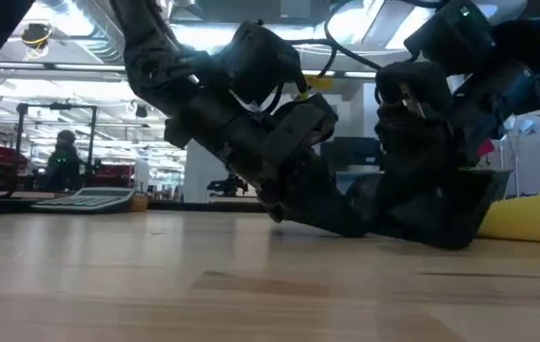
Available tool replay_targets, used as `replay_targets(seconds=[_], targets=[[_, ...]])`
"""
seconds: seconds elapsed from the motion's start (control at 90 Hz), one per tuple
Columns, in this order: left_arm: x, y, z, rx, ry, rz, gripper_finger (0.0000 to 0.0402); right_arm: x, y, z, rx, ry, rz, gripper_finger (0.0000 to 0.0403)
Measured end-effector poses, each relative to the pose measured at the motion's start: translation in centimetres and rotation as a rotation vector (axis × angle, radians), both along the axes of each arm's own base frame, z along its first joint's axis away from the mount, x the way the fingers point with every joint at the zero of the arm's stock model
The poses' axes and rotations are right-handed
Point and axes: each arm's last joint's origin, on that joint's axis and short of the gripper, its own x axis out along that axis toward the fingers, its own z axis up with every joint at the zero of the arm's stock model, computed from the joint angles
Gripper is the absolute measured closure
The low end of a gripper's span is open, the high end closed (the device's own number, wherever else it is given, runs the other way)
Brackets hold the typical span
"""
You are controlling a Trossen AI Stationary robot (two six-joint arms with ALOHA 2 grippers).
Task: Apply microfiber cloth
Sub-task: Spray the front of the cellphone using the spray bottle
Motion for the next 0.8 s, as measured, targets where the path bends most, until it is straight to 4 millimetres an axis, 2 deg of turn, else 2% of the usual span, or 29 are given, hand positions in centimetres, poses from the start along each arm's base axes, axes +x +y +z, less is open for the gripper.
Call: replay_targets(seconds=[0.111,0.2,0.289,0.378,0.478,0.622,0.8], targets=[[-0.4,0.0,1.2,0.008,0.021,-0.006,0.0401,0.0,0.0,0.2,-0.041,-0.018,0.016,0.0385],[-0.8,0.1,3.1,0.022,0.025,-0.013,0.0401,-0.1,-0.1,0.8,-0.094,-0.048,0.045,0.0391],[-1.3,0.0,5.3,0.021,0.01,-0.018,0.0401,-0.7,-0.2,2.1,-0.141,-0.059,0.081,0.0395],[-1.8,-0.5,6.6,0.026,0.017,-0.036,0.0401,-1.6,-0.4,4.3,-0.205,-0.036,0.102,0.0395],[-2.2,-1.1,7.6,0.043,0.006,-0.065,0.0401,-3.1,-0.5,7.0,-0.318,-0.032,0.163,0.0397],[-2.1,-1.4,7.9,0.075,-0.026,-0.032,0.0401,-4.3,-0.1,10.7,-0.378,-0.229,0.183,0.0398],[-2.0,-1.3,9.0,0.099,-0.098,0.074,0.0401,-4.8,0.8,11.4,-0.392,-0.281,0.197,0.0398]])
